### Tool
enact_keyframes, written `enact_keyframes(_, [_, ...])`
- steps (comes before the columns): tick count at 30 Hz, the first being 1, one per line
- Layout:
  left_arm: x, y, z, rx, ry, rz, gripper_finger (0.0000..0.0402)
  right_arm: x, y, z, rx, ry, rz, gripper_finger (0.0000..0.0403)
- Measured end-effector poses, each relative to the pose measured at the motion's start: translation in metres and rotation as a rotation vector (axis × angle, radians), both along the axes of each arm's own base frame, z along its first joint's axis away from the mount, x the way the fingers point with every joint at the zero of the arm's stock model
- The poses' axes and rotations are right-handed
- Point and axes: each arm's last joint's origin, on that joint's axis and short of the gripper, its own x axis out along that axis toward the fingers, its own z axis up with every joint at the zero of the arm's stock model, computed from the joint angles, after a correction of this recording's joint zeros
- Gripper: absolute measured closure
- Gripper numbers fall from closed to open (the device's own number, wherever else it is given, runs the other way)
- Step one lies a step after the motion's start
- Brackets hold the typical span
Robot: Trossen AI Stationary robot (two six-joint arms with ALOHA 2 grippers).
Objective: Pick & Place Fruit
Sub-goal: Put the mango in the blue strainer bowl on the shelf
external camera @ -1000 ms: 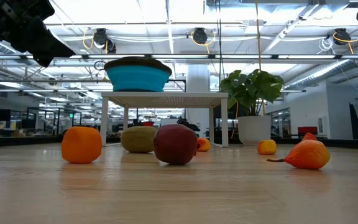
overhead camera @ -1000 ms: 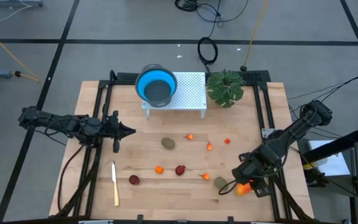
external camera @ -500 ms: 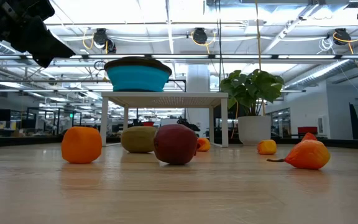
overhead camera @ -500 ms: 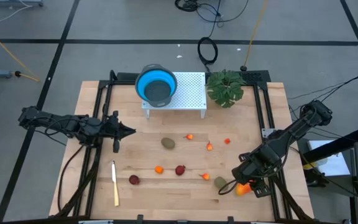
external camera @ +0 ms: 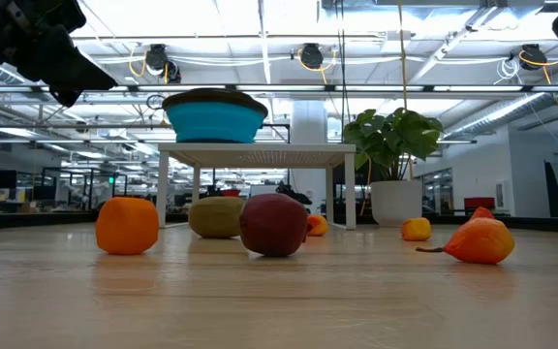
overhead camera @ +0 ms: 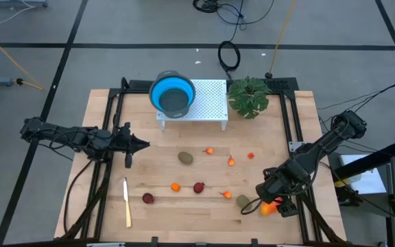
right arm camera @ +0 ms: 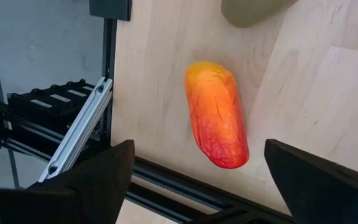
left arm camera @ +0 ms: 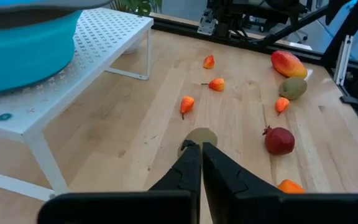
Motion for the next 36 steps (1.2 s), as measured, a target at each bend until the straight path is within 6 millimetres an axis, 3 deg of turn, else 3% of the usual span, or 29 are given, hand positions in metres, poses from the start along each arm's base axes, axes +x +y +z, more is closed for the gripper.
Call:
enact_keyframes(26, [0.000, 0.000, 0.000, -0.017, -0.004, 0.017, 0.0392, 0.000, 0.000, 0.000, 0.005, -0.002, -0.006, 0.0046])
enact_keyframes(36, [0.000, 0.000, 0.000, 0.055, 0.004, -0.003, 0.0386, 0.013, 0.009, 0.005, 0.103, -0.136, -0.005, 0.0046])
